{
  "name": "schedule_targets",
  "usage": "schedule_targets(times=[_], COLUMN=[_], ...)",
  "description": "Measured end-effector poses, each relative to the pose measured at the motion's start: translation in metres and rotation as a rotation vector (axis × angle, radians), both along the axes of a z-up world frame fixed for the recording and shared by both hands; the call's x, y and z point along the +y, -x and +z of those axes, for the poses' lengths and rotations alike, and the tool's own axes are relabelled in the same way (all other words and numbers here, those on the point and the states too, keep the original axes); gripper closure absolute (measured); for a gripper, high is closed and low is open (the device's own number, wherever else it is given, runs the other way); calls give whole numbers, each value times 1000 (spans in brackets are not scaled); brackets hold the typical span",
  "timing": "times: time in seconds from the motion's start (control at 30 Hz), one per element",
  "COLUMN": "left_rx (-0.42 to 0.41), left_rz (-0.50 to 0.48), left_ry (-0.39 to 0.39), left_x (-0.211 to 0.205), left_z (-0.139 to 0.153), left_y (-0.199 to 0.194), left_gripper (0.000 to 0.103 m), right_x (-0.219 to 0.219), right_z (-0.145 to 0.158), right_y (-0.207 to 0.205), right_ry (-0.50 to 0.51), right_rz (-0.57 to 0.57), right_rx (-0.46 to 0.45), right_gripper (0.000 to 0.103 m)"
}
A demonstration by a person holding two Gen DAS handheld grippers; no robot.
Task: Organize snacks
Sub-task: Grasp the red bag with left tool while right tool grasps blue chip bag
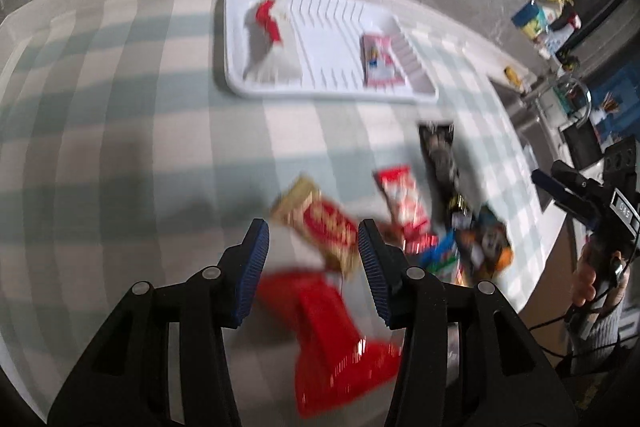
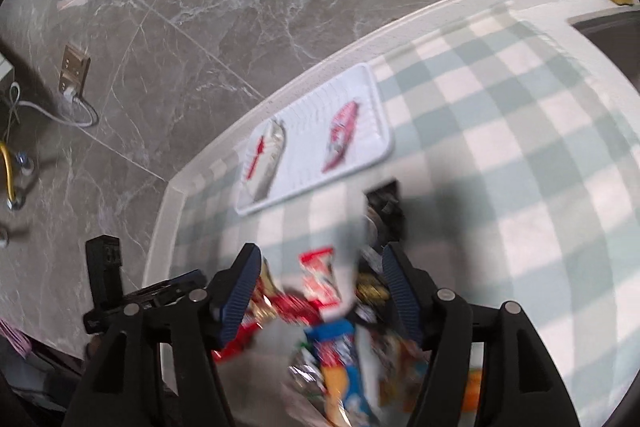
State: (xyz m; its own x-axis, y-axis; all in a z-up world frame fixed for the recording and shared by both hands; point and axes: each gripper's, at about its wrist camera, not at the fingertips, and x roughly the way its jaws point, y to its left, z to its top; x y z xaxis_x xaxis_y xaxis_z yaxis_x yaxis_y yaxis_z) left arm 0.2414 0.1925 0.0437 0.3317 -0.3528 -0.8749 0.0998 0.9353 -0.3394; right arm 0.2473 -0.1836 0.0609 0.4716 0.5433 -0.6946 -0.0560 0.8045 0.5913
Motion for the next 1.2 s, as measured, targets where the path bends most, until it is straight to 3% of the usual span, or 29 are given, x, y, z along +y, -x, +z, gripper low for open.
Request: schedule_targets(times=[0.37,0.5,0.87,1.2], left_rx=[70,93,123,109], left_rz=[3,13,32,22], left_ry=[-91,-102,-130,-139], left_x=[-22,-25,-23,-23], left_z=[-18,-26,-49,-53], left_y=[44,51,68,69], left_gripper=[59,58,58,58], right_x=[-33,-34,-16,-12], right_z=[-37,-45,-71,-86], right_y=[67,76,67,44], right_ry=[82,53,-91,-158], right_rz=[-44,-40,-23,-110], right_rx=[69,90,185,261], right_gripper=[34,34,31,27])
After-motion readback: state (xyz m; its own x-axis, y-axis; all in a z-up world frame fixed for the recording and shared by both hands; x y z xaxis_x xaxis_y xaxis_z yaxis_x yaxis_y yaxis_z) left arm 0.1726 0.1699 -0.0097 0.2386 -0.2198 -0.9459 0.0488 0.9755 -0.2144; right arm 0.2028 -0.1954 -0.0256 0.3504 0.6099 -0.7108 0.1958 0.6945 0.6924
